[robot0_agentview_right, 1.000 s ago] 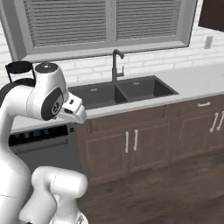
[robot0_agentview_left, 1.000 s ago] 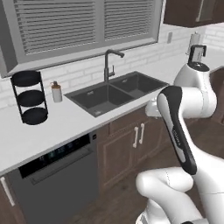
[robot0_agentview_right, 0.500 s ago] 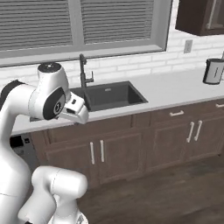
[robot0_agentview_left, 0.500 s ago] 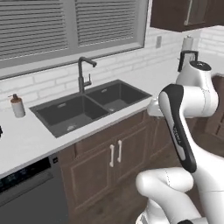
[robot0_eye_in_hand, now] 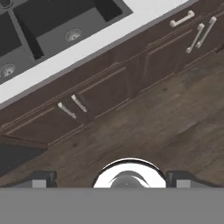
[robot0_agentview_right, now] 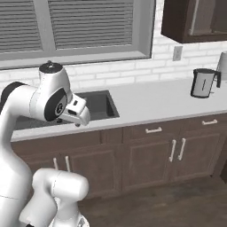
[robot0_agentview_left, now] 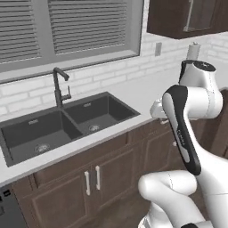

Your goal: Navigate to the electric kettle.

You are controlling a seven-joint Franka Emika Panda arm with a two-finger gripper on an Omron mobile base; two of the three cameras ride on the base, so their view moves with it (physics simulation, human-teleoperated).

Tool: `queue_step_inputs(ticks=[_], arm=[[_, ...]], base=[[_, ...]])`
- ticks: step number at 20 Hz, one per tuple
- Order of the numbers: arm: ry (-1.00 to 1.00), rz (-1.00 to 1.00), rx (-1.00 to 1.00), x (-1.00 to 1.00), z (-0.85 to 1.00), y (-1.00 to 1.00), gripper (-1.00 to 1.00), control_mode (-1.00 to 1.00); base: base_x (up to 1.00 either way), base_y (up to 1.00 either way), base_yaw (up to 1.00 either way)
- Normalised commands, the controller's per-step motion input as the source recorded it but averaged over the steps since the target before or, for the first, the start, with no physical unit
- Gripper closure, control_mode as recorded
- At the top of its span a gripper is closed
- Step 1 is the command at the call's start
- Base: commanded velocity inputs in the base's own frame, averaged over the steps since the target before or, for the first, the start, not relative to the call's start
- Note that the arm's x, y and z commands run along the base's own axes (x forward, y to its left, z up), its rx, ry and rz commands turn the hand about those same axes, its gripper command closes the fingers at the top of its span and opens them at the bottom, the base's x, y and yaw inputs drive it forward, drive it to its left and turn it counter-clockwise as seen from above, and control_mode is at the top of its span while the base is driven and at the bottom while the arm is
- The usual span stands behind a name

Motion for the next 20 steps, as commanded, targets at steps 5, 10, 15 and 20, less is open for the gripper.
queue_step_inputs(ticks=[5, 10, 15, 20], arm=[[0.0, 0.0, 0.0, 0.0, 0.0, 0.0, -1.0, 1.0], [0.0, 0.0, 0.0, 0.0, 0.0, 0.0, -1.0, 1.0], [0.0, 0.0, 0.0, 0.0, 0.0, 0.0, -1.0, 1.0], [0.0, 0.0, 0.0, 0.0, 0.0, 0.0, -1.0, 1.0]], base=[[0.97, -1.0, 0.21], [0.86, -1.0, 0.2], [0.83, -1.0, 0.19], [0.89, -1.0, 0.2]])
